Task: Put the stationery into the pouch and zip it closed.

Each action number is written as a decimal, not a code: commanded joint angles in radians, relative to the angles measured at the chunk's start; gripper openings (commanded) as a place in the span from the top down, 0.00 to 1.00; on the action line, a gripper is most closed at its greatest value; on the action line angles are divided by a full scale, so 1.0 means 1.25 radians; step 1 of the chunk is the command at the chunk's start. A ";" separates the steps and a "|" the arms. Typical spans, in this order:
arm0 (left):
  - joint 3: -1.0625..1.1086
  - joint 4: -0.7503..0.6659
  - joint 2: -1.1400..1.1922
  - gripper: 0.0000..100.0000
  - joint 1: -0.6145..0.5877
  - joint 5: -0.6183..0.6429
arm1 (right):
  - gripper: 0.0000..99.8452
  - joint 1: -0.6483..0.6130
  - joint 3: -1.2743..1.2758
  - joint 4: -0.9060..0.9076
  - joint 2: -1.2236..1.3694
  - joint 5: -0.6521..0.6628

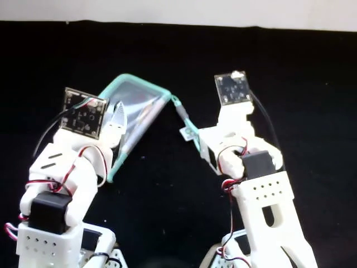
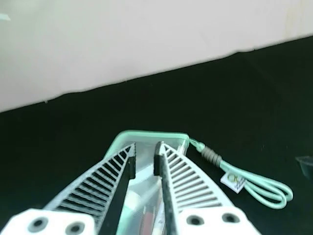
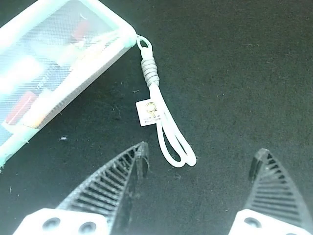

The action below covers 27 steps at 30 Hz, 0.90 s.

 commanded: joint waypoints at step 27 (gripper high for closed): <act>-0.006 0.193 -0.314 0.99 -0.007 0.002 | 0.99 0.001 0.184 0.089 -0.364 -0.009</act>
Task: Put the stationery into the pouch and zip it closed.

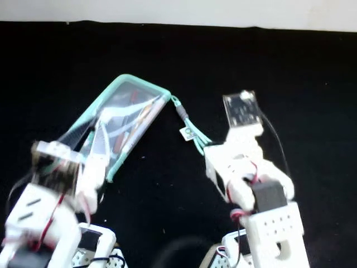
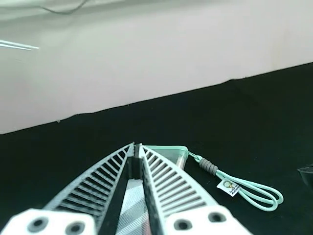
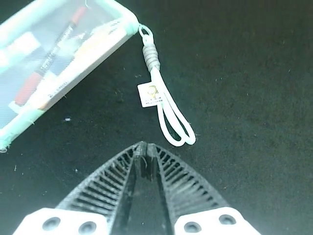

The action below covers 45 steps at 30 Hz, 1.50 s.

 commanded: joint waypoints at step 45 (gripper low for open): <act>0.786 -0.103 -0.238 0.99 -0.497 0.001 | 0.99 0.231 0.759 -0.037 -0.573 -0.007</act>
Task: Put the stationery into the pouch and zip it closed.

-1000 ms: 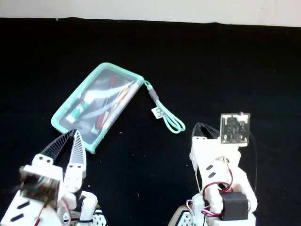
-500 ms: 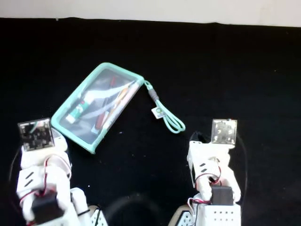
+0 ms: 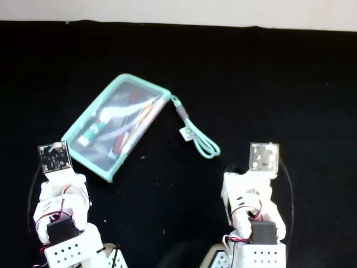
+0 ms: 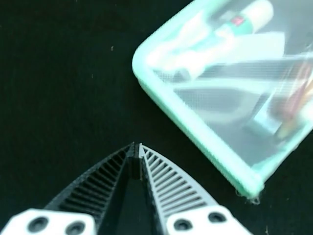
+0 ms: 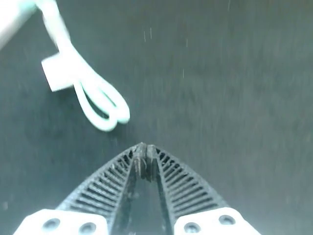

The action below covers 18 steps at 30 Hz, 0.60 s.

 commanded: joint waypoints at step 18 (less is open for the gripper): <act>0.013 0.193 -0.007 0.99 -0.008 0.006 | 0.99 0.008 0.109 0.166 -0.009 -0.004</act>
